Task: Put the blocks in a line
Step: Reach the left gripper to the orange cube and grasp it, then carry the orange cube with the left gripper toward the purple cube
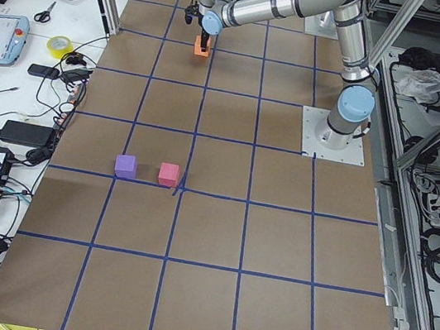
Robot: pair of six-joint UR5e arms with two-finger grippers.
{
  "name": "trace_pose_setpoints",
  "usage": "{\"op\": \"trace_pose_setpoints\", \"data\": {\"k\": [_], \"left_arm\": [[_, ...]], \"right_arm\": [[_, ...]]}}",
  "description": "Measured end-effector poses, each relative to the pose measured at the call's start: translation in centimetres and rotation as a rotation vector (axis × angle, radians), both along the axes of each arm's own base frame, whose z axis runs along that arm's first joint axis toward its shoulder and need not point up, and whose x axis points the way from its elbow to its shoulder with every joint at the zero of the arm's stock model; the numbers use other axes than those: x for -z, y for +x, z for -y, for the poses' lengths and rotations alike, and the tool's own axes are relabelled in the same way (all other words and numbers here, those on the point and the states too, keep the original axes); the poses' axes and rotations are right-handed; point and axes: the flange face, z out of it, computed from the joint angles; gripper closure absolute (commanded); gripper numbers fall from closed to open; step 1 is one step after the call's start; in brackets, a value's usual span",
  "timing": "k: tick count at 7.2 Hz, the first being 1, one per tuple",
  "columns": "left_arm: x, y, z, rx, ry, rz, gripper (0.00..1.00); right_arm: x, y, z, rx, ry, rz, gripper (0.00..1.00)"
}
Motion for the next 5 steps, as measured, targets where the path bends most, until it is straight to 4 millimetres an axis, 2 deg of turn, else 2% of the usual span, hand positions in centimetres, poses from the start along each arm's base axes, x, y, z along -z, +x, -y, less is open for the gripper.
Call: {"op": "trace_pose_setpoints", "data": {"k": [1,2,3,4,5], "left_arm": [[-0.5,0.1,0.4,-0.001,-0.020,0.023,0.72],[-1.1,0.4,0.7,-0.001,-0.040,0.049,0.60],[-2.2,0.8,1.0,-0.007,-0.063,0.066,0.76],[-3.9,2.7,2.0,-0.034,-0.093,0.085,0.94],[-6.1,6.8,3.7,-0.109,-0.125,0.102,1.00]], "right_arm": [[0.1,0.0,0.0,-0.001,0.002,0.002,0.00],[0.1,0.0,0.0,0.000,0.004,0.003,0.00],[0.1,0.0,0.0,0.001,0.006,0.004,0.00],[0.1,0.0,0.0,0.002,0.006,0.005,0.00],[0.1,0.1,0.0,0.001,0.006,0.005,0.00]]}}
